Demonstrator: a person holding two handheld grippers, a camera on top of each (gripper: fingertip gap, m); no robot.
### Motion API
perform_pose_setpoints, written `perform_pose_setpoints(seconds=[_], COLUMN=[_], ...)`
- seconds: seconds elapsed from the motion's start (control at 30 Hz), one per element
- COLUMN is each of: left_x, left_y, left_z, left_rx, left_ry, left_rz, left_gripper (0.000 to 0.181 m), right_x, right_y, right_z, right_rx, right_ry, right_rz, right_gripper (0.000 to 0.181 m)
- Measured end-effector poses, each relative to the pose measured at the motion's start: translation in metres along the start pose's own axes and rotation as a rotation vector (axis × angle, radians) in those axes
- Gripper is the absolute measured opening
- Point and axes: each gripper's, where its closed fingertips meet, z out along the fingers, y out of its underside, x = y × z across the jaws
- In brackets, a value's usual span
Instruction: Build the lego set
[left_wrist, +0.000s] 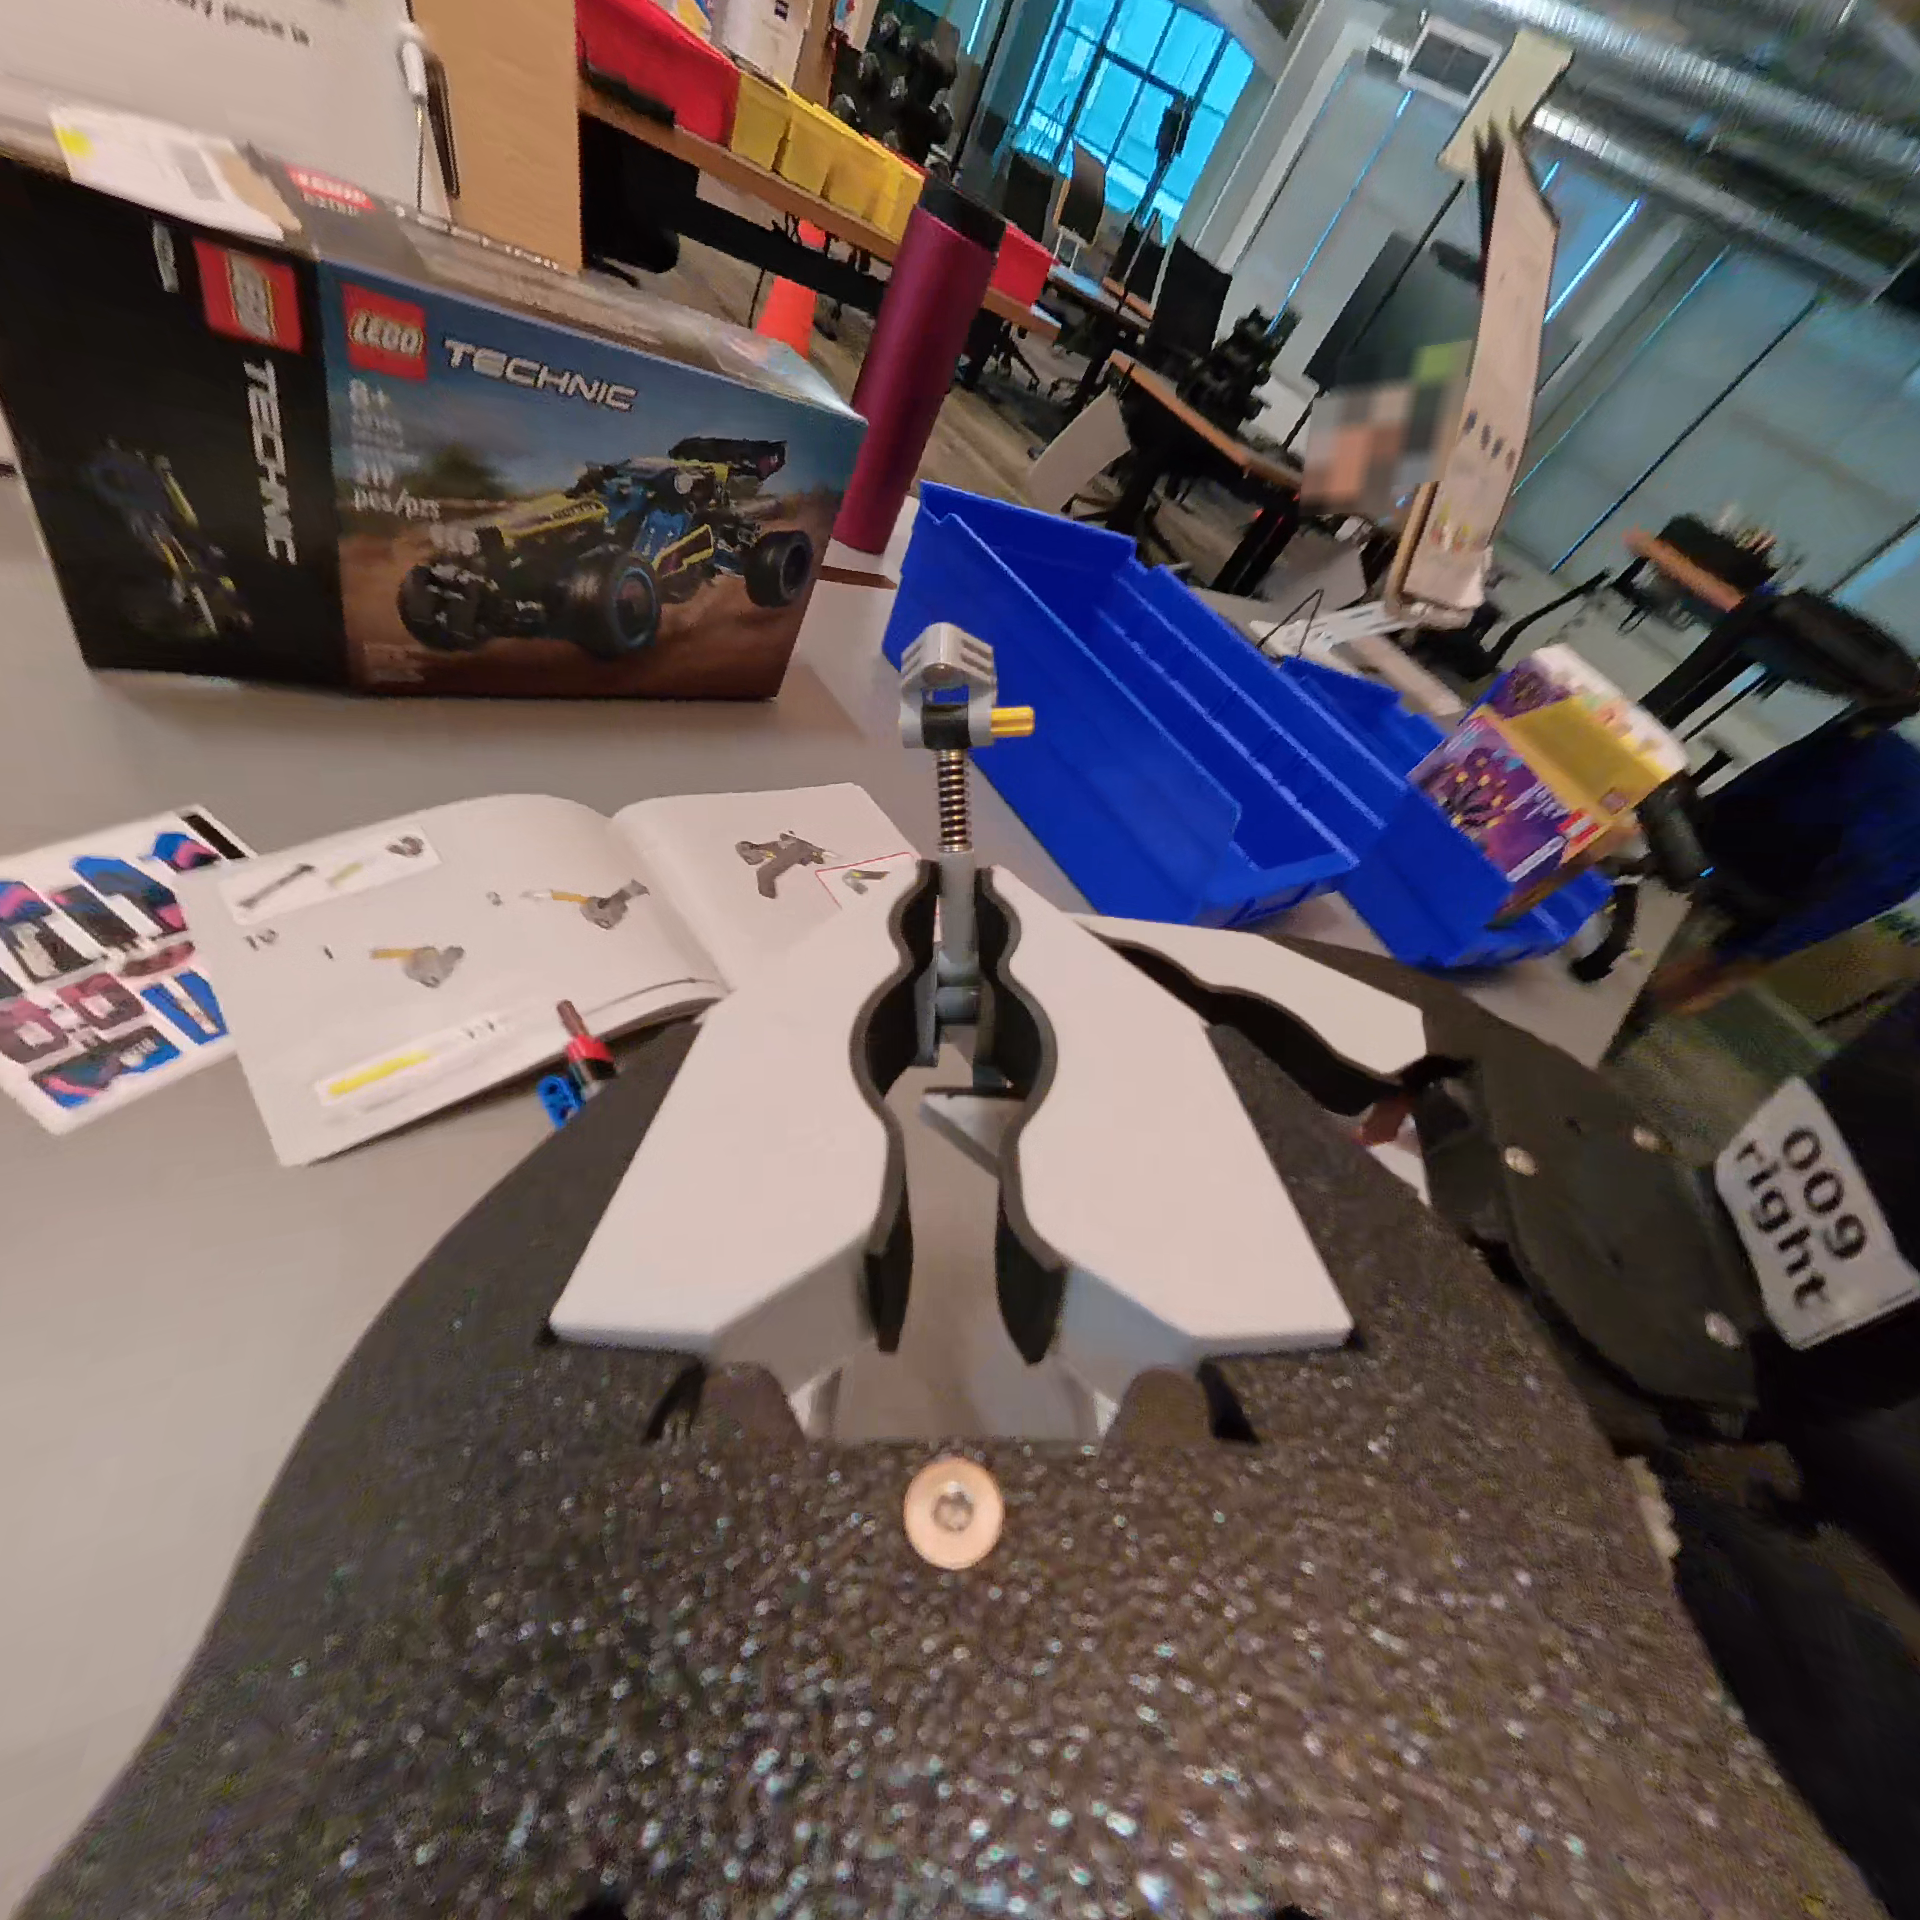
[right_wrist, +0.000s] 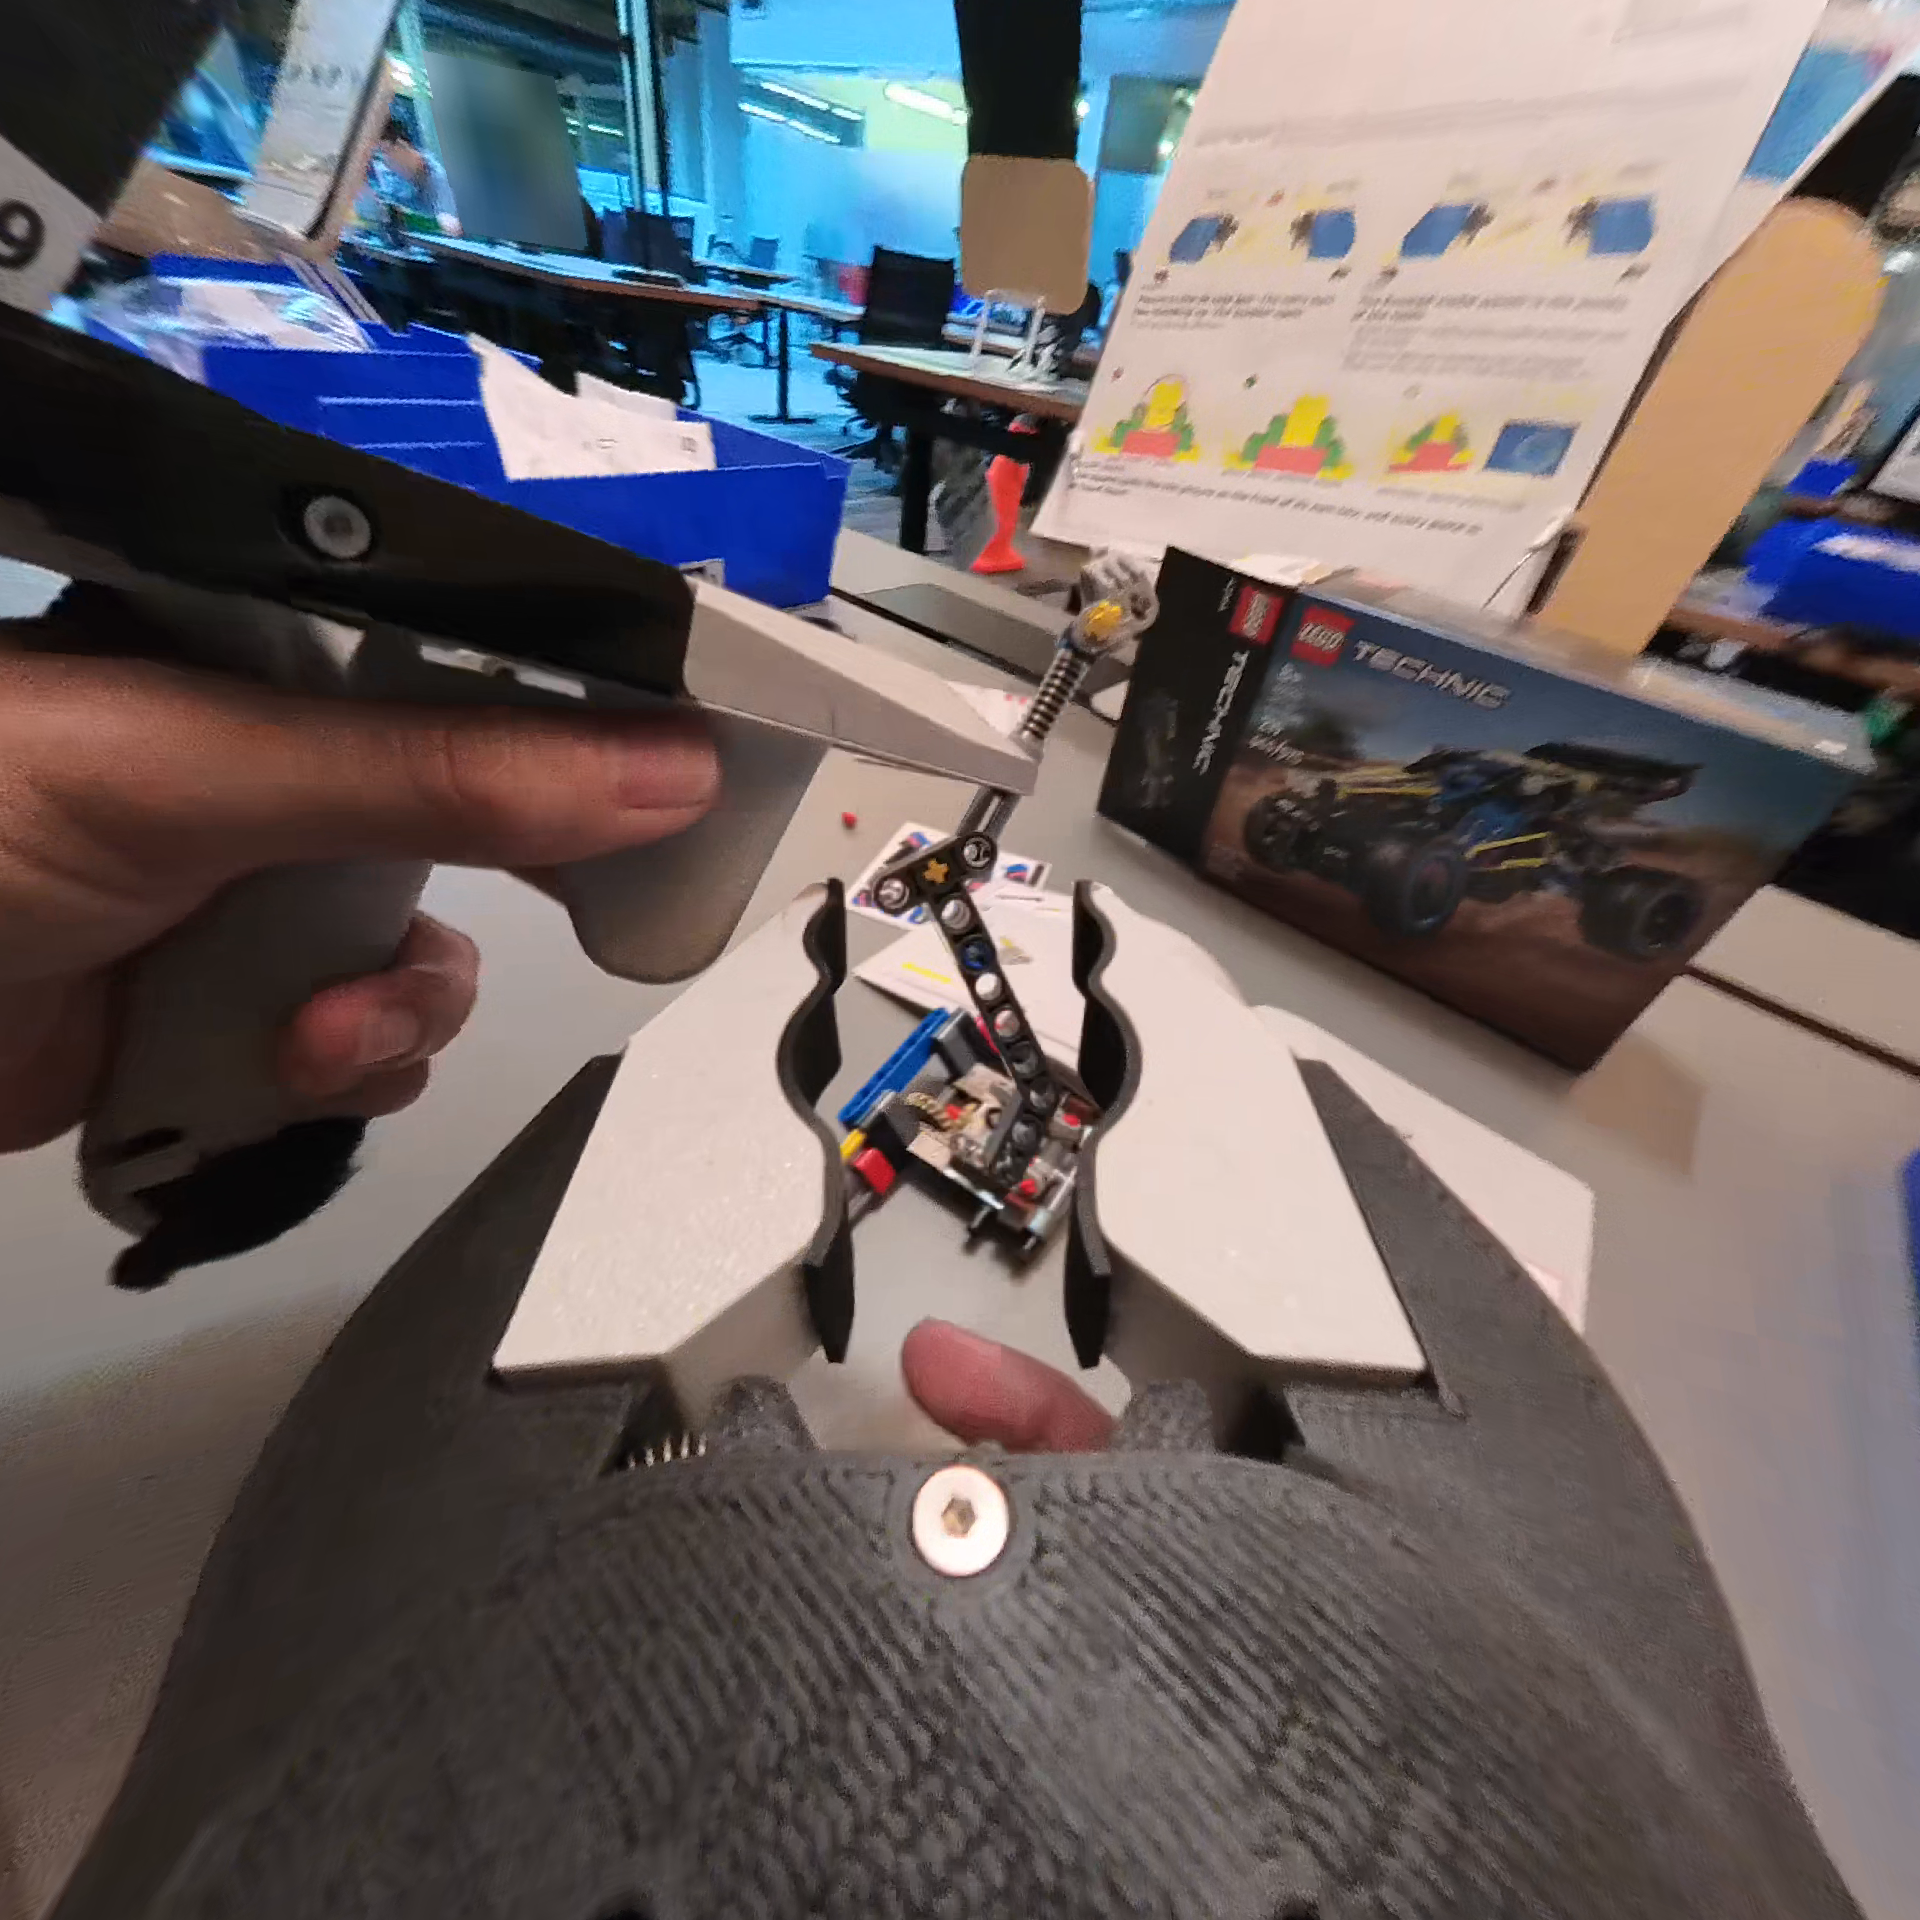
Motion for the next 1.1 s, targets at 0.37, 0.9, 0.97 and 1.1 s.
perform_pose_setpoints(seconds=[0.37, 0.9, 0.97, 1.1], left_x=[-0.006, -0.019, -0.013, -0.007], left_y=[0.017, 0.054, 0.056, 0.062], left_z=[-0.023, -0.039, -0.037, -0.034], left_rx=[-0.016, -0.18, -0.196, -0.253], left_ry=[-0.001, 0.039, 0.061, 0.103], left_rz=[-0.158, -0.167, -0.141, -0.131], left_gripper=[0.004, 0.011, 0.006, 0.016], right_x=[-0.018, -0.058, -0.059, -0.056], right_y=[0.01, 0.043, 0.043, 0.043], right_z=[0.004, -0.009, -0.013, -0.023], right_rx=[0.051, 0.031, 0.035, 0.046], right_ry=[0.138, -0.134, -0.179, -0.261], right_rz=[-0.337, -0.363, -0.335, -0.271], right_gripper=[0.028, 0.021, 0.021, 0.021])
